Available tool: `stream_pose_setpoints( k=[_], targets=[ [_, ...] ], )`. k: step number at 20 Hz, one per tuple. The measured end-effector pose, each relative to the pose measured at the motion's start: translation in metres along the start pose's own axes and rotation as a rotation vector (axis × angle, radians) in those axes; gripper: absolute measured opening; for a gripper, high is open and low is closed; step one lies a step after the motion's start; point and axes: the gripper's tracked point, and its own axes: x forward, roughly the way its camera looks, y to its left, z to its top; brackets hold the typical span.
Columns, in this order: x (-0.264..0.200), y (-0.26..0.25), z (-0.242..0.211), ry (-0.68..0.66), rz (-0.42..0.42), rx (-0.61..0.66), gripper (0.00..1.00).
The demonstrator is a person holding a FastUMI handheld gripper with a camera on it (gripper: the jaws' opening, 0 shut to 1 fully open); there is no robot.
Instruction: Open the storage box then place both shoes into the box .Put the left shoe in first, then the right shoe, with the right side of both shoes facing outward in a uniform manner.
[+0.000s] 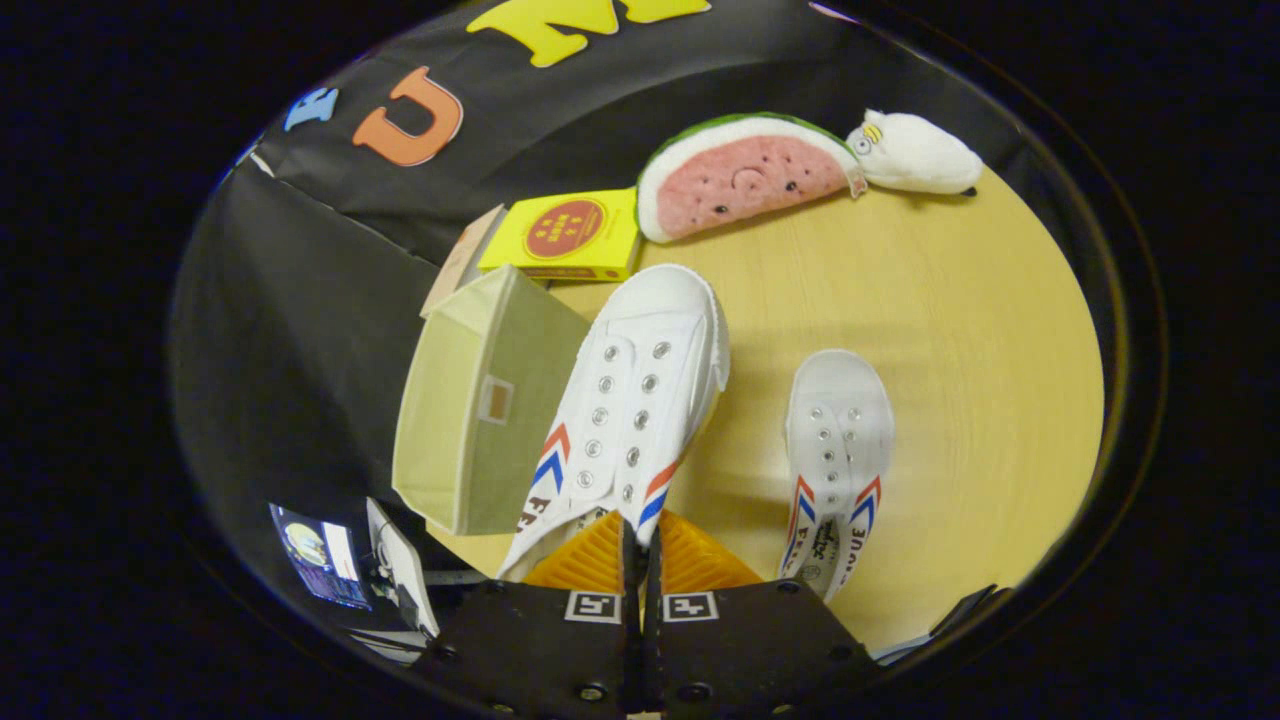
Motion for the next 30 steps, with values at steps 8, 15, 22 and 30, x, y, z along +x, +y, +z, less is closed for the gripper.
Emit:
stream_pose_setpoints(
  k=[8,15,22,30],
  targets=[
    [0.025,0.126,0.03,-0.04,-0.006,-0.084,0.0],
    [0.122,0.186,0.024,-0.028,-0.065,-0.051,0.01],
    [0.202,0.192,0.003,0.036,-0.187,-0.016,0.0],
    [0.24,0.19,0.003,0.081,-0.27,-0.076,0.0]
  ],
)
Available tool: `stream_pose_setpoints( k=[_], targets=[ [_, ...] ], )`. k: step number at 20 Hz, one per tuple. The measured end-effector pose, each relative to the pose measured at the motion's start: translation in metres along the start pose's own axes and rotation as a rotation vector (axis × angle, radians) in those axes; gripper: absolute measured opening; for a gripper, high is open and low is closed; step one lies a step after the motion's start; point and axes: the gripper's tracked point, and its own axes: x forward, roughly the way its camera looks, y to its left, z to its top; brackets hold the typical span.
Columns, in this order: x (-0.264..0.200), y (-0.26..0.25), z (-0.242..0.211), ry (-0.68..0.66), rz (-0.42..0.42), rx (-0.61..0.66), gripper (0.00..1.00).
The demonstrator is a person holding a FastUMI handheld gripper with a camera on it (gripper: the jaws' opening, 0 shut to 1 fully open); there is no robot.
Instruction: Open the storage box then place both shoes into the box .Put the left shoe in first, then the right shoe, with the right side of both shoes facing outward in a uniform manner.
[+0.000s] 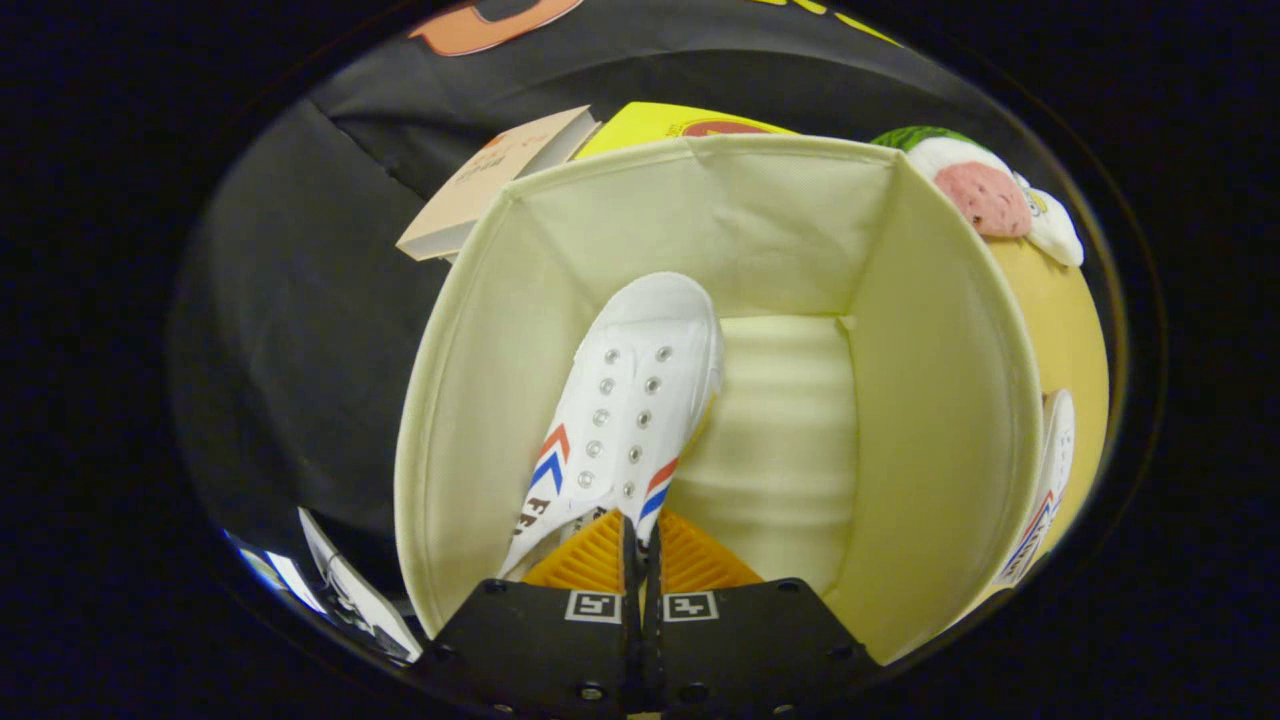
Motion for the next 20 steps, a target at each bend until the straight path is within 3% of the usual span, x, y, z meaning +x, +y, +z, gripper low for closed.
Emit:
stream_pose_setpoints(
  k=[6,8,10,11,12,14,16,18,20],
  targets=[
    [0.018,-0.008,-0.014,0.099,-0.028,-0.013,0.0],
    [0.009,-0.007,-0.019,0.12,-0.002,-0.034,0.02],
    [-0.011,-0.006,-0.026,0.141,0.043,-0.045,0.16],
    [-0.024,-0.007,-0.027,0.136,0.062,-0.045,0.32],
    [-0.037,-0.006,-0.027,0.127,0.085,-0.058,0.37],
    [-0.068,-0.008,-0.029,0.11,0.14,-0.115,0.73],
    [-0.098,-0.017,-0.029,0.071,0.16,-0.152,0.81],
    [-0.126,-0.031,-0.031,0.044,0.191,-0.154,0.99],
    [-0.156,-0.057,-0.035,0.031,0.206,-0.141,0.97]
  ],
)
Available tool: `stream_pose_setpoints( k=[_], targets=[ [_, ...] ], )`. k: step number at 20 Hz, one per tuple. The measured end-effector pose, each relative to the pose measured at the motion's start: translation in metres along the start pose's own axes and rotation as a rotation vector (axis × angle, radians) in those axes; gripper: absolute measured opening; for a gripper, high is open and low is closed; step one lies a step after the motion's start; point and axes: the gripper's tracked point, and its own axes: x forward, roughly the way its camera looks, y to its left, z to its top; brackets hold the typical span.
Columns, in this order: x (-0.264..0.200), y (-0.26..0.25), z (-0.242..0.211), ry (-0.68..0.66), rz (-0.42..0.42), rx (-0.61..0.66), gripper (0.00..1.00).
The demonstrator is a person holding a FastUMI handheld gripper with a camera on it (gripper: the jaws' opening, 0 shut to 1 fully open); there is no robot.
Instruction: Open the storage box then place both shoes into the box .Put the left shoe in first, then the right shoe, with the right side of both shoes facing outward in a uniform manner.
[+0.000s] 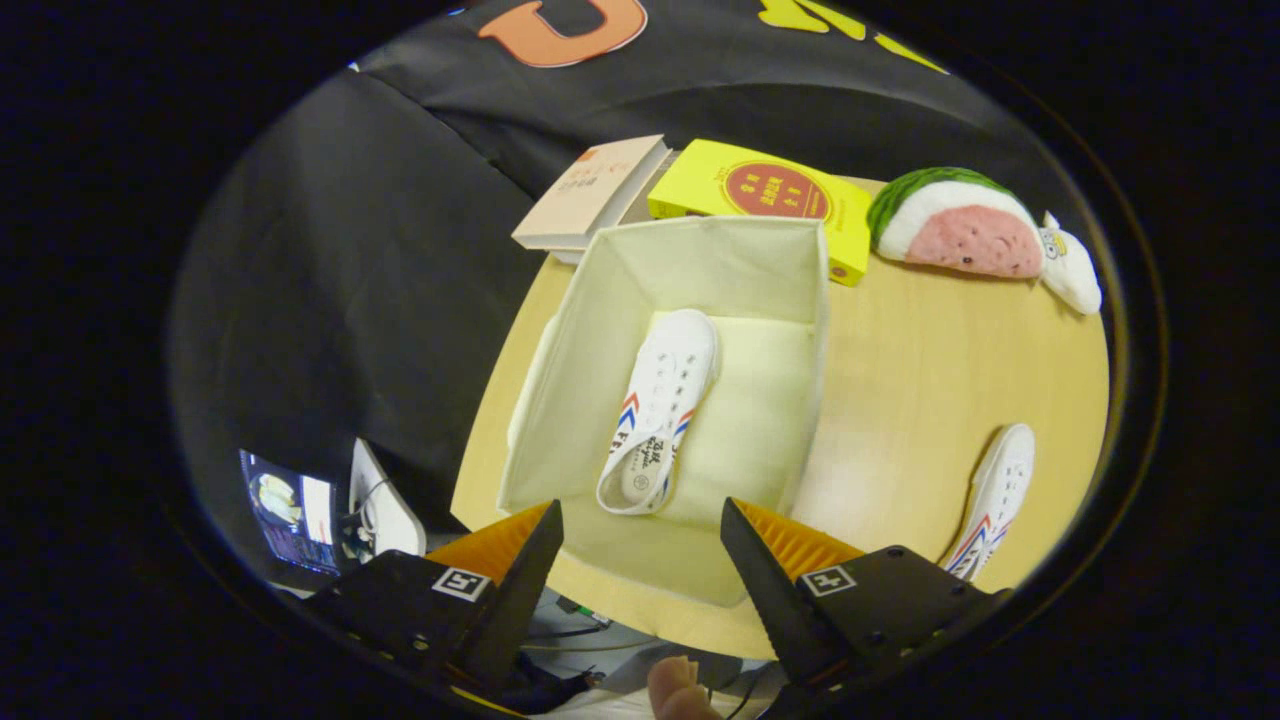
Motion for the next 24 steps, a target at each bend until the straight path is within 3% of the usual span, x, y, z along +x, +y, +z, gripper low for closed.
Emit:
stream_pose_setpoints(
  k=[5,13,21,24],
  targets=[
    [-0.045,-0.101,-0.023,-0.02,-0.096,-0.005,0.96],
    [-0.049,-0.273,-0.081,0.057,-0.262,0.077,0.97],
    [-0.008,-0.349,-0.114,0.152,-0.337,0.098,0.95],
    [0.002,-0.369,-0.104,0.107,-0.424,0.06,0.9]
  ],
)
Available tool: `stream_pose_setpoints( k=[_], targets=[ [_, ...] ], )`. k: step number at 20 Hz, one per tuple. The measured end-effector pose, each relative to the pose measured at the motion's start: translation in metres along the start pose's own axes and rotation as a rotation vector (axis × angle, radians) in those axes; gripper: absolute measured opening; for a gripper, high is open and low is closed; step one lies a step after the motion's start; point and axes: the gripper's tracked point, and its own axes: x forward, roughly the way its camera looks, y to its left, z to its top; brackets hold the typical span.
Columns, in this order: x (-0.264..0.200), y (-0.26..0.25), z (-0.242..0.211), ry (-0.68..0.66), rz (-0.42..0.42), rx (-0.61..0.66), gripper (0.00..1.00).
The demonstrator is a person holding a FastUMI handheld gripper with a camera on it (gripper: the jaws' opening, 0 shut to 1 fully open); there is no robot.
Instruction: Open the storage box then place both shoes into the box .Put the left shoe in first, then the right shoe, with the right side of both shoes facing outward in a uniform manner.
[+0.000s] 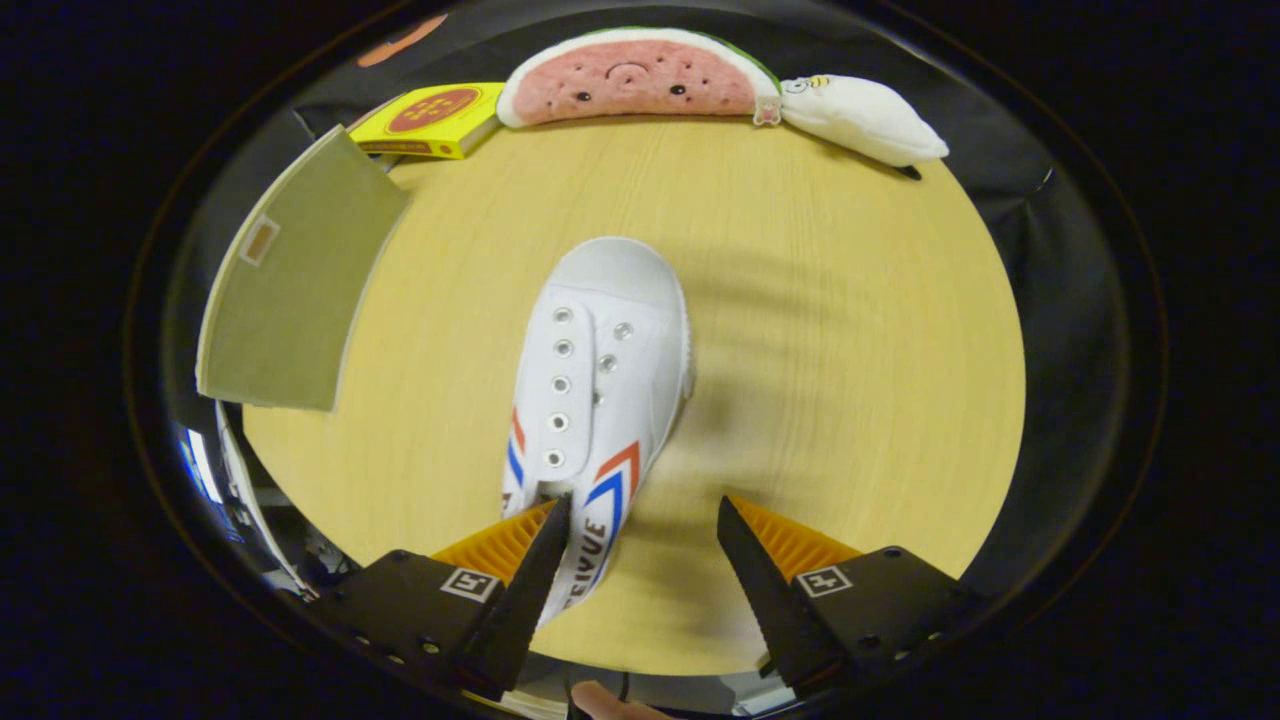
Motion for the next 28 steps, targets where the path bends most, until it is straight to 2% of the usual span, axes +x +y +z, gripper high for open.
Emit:
stream_pose_setpoints(
  k=[2,3,5,6,8,10,12,14,21,24,28],
  targets=[
    [0.005,0.009,-0.002,0.007,0.042,0.02,0.84],
    [0.008,0.019,-0.003,0.022,0.09,0.043,0.67],
    [0.01,0.021,-0.001,0.027,0.113,0.087,0.31],
    [0.011,0.021,-0.002,0.021,0.121,0.076,0.3],
    [0.011,0.02,-0.004,0.024,0.14,0.073,0.21],
    [0.012,0.014,-0.004,0.017,0.153,0.081,0.22],
    [0.014,0.018,-0.006,0.045,0.196,0.192,0.03],
    [0.009,0.018,-0.001,0.043,0.223,0.218,0.01],
    [-0.005,0.026,-0.003,0.034,0.314,0.328,0.0],
    [-0.018,0.026,0.0,0.009,0.307,0.348,0.0],
    [-0.058,0.042,0.016,-0.039,0.327,0.367,0.0]
  ],
)
